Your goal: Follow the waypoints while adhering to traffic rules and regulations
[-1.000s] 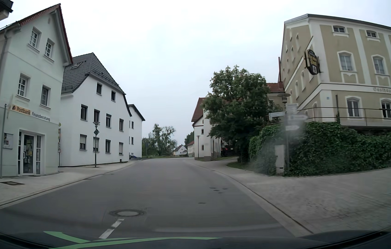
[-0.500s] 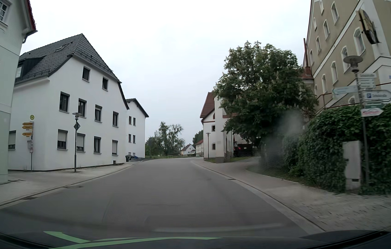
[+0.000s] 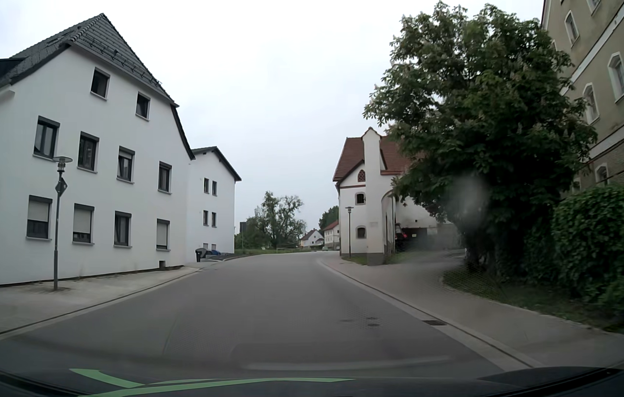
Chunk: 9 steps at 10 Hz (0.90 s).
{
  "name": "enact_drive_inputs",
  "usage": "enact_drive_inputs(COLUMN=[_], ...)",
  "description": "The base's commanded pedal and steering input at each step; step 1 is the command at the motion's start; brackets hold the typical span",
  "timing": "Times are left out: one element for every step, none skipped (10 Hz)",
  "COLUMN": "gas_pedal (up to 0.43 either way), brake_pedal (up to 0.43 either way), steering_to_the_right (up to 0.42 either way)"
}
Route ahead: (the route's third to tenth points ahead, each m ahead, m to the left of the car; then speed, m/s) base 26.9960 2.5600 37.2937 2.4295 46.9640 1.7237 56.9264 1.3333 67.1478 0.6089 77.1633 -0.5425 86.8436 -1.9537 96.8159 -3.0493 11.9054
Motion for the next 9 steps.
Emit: enact_drive_inputs(gas_pedal=[0.150, 0.150, 0.150, 0.150, 0.150, 0.150, 0.157, 0.157, 0.157], brake_pedal=[0.000, 0.000, 0.000, 0.000, 0.000, 0.000, 0.000, 0.000, 0.000], steering_to_the_right=[-0.022, -0.021, -0.020, -0.020, -0.019, -0.017, -0.015, -0.012, -0.009])
